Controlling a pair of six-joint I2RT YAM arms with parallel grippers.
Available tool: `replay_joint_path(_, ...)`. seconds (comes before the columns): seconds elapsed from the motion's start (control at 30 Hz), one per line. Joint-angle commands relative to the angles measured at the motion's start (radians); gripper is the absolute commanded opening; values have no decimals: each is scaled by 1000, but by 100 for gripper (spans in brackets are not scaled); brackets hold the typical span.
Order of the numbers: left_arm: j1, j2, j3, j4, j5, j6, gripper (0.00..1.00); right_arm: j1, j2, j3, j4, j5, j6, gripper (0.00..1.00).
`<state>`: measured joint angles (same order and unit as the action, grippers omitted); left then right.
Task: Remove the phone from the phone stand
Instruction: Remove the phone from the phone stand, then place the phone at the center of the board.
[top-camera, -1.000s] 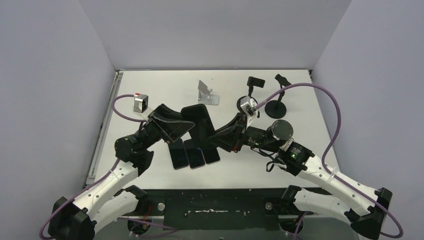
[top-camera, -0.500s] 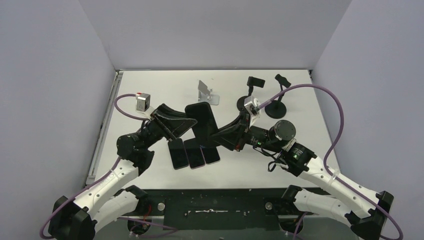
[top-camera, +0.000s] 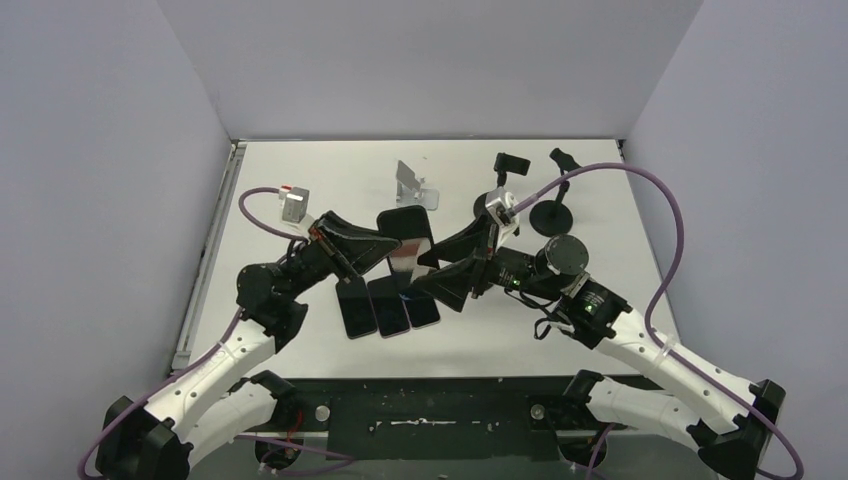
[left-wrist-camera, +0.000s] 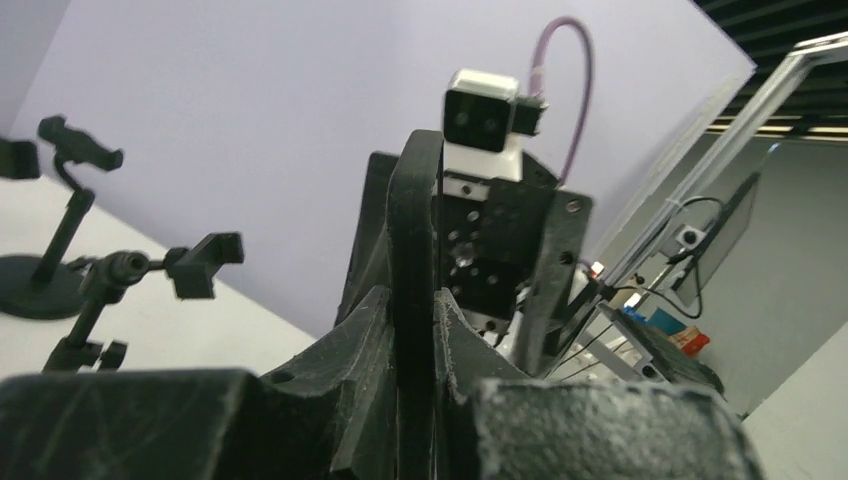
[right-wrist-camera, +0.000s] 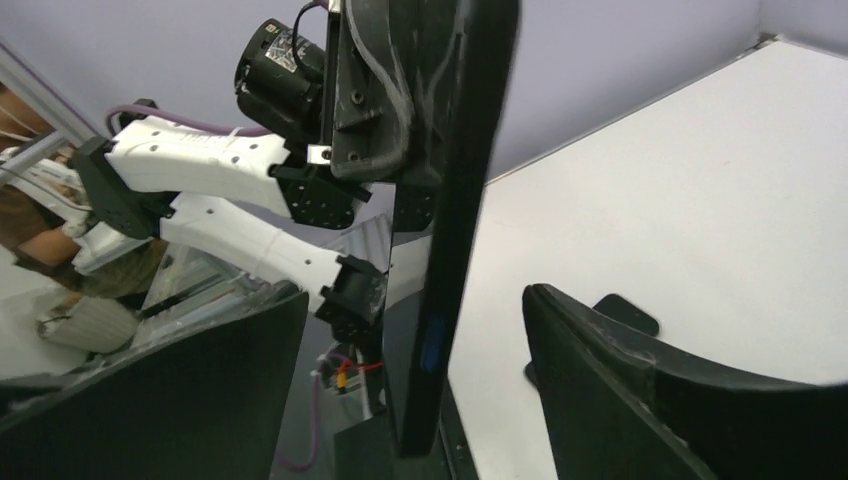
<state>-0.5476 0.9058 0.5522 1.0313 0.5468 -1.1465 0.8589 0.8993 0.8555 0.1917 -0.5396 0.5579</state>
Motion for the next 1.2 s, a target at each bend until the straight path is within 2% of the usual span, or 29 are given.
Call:
replay_joint_path(0.0,9,-12,107,-258,28,120,0,-11,18,124,-105,7,-101,96)
replay_joint_path(0.03,9,-8,149,-361,29,165,0,-12,18,148,-161,26,-127,99)
replay_joint_path(0.1,8,-4,221,-564,-5,256,0,-12,13,188,-263,69,-177,100)
replay_joint_path(0.23,11,-31,299,-938,-195,396,0,-15,-9,229,-380,180,-247,100)
replay_joint_path(0.4,30,-68,408,-1390,-496,485,0,-16,-30,215,-417,248,-281,100)
replay_joint_path(0.5,52,-27,512,-1692,-679,534,0,-17,-31,188,-407,233,-275,100)
replay_joint_path(0.57,62,16,552,-1821,-745,563,0,-16,-36,159,-380,210,-270,100)
replay_joint_path(0.67,93,68,538,-1897,-775,566,0,-15,-42,123,-338,182,-262,100)
replay_joint_path(1.0,232,204,404,-1932,-791,551,0,-15,-25,81,-264,88,-244,100)
replay_joint_path(1.17,310,224,311,-1861,-709,554,0,-14,-15,58,-235,80,-250,100)
